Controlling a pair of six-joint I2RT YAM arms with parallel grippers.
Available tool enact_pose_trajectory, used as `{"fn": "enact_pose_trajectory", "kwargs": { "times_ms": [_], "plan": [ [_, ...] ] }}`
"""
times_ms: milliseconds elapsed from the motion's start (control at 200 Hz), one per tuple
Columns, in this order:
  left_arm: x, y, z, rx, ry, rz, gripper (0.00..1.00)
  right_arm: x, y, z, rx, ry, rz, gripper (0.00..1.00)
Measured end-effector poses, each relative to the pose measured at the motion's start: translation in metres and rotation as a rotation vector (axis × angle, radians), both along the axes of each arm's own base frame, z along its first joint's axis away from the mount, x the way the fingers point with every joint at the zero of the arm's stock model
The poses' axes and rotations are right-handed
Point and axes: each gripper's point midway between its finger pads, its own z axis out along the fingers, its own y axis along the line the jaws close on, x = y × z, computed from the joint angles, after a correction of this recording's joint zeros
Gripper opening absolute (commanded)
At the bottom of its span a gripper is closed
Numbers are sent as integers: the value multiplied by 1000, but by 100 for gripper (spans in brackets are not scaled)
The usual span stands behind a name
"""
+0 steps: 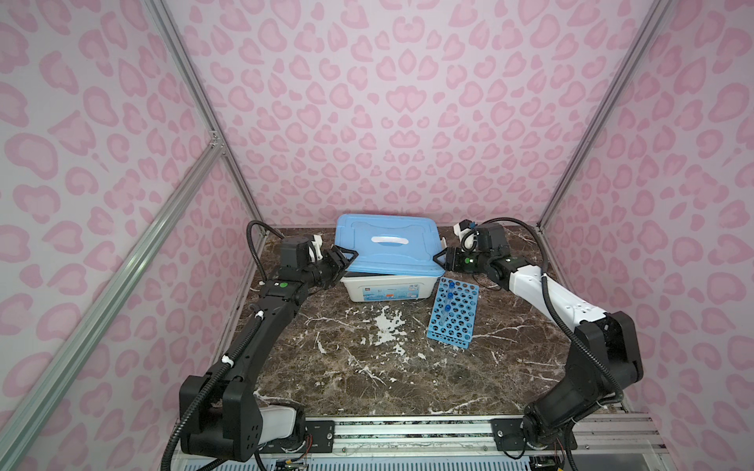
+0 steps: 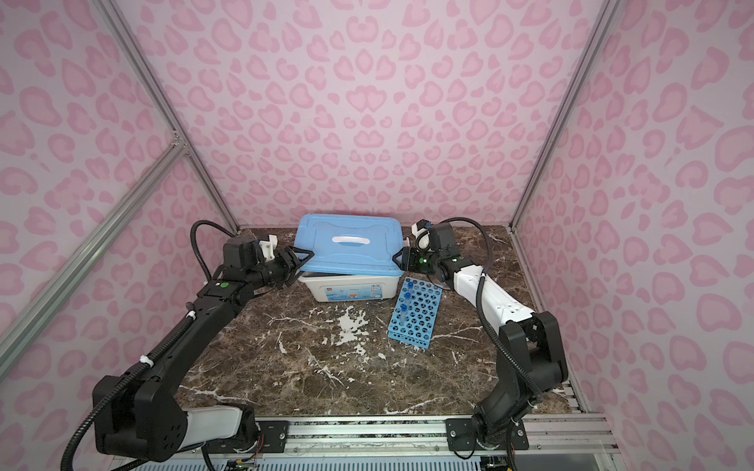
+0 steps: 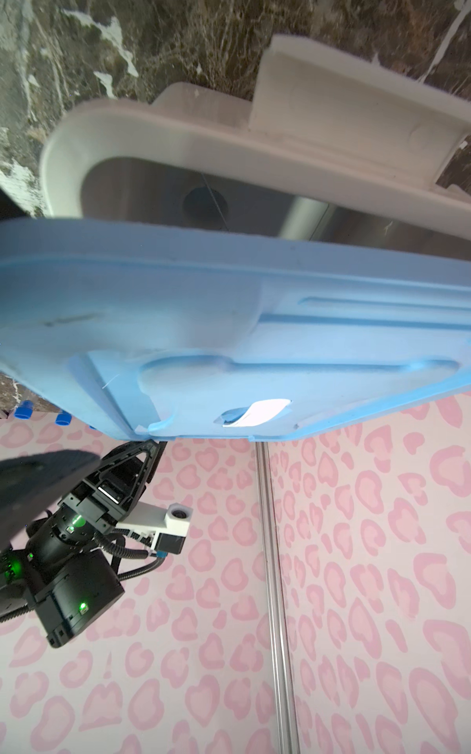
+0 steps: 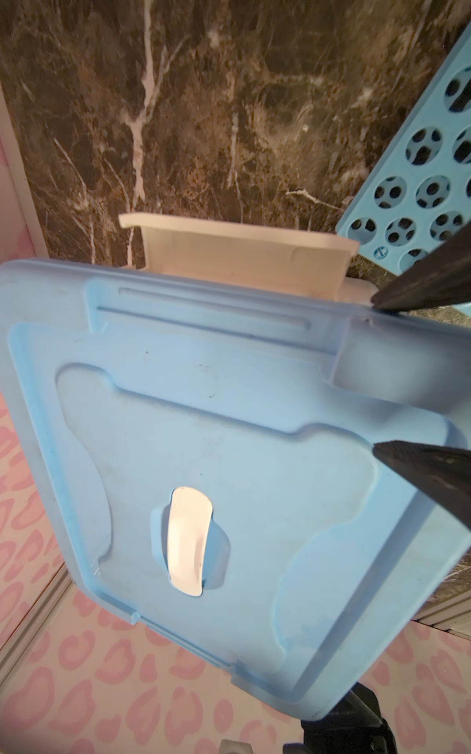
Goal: Organize the chemistry lab equipment
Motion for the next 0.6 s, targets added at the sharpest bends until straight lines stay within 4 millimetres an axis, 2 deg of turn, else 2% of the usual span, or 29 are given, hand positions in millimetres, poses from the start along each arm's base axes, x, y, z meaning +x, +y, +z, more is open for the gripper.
{"fn": "enact_pose_trajectory", "kwargs": {
  "times_ms": [250,430,600],
  "plan": [
    [-10,15,-12,79,86,37,70,2,-3,0,-29,-2,-6,53],
    [-20,29,-13,135,108,72,72,2,-6,-4,-49,6,-11,53],
    [-26,40,-24,187,147,97,72,2,-6,-3,-58,-2,-7,55]
  ]
}}
